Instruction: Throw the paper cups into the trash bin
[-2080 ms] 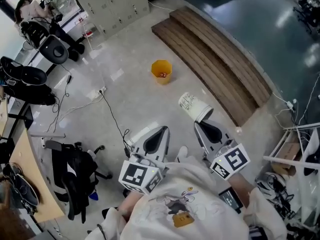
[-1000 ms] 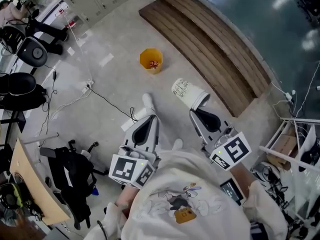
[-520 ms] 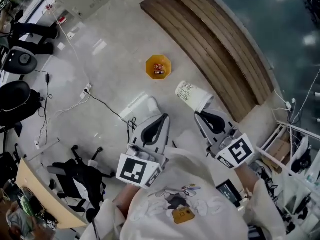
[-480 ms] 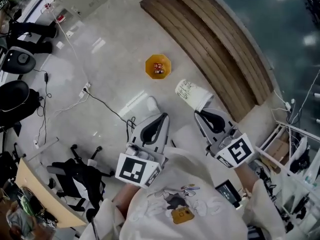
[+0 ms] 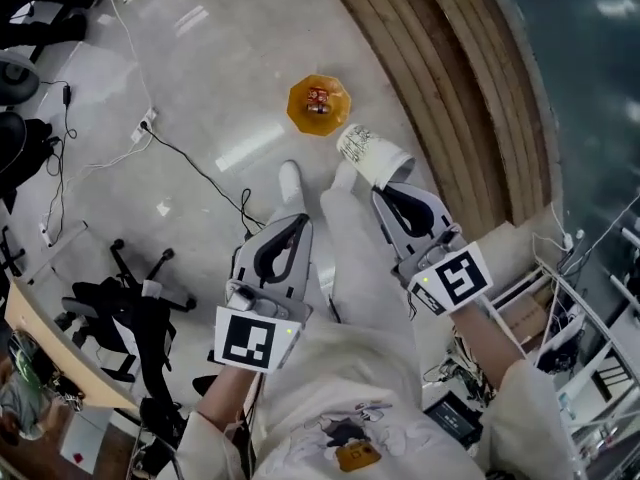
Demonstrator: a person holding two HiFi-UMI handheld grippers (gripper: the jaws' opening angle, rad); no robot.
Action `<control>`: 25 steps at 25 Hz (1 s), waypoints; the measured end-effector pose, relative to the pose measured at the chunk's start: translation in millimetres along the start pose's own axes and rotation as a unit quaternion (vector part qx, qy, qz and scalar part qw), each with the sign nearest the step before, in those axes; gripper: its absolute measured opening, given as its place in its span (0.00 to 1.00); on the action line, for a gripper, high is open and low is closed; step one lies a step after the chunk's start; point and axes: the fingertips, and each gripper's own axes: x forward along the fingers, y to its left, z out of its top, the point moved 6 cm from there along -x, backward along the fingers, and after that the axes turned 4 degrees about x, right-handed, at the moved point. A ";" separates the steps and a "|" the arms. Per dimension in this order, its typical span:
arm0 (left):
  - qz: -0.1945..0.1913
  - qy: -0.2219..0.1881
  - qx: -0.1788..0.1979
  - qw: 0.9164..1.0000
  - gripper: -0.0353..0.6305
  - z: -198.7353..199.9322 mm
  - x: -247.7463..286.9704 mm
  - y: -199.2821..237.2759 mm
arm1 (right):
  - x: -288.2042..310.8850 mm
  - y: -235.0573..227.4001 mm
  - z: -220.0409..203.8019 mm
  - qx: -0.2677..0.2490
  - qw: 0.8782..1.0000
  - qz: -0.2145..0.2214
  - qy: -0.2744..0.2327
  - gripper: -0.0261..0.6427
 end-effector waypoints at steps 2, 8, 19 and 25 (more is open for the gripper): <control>0.029 0.007 -0.019 0.999 0.06 -22.8 17.8 15.3 | 23.8 -20.9 -19.4 -0.001 1.000 0.013 0.021 0.08; 0.071 0.013 -0.071 0.995 0.06 -75.6 70.2 51.4 | 80.2 -76.4 -70.8 0.006 0.997 0.024 0.067 0.08; 0.080 0.043 -0.110 0.990 0.06 -164.4 143.1 79.9 | 141.8 -125.5 -173.5 0.008 0.993 0.022 0.116 0.08; 0.096 0.014 -0.131 0.987 0.06 -175.1 169.6 107.3 | 176.3 -144.1 -210.7 0.012 0.991 0.021 0.128 0.08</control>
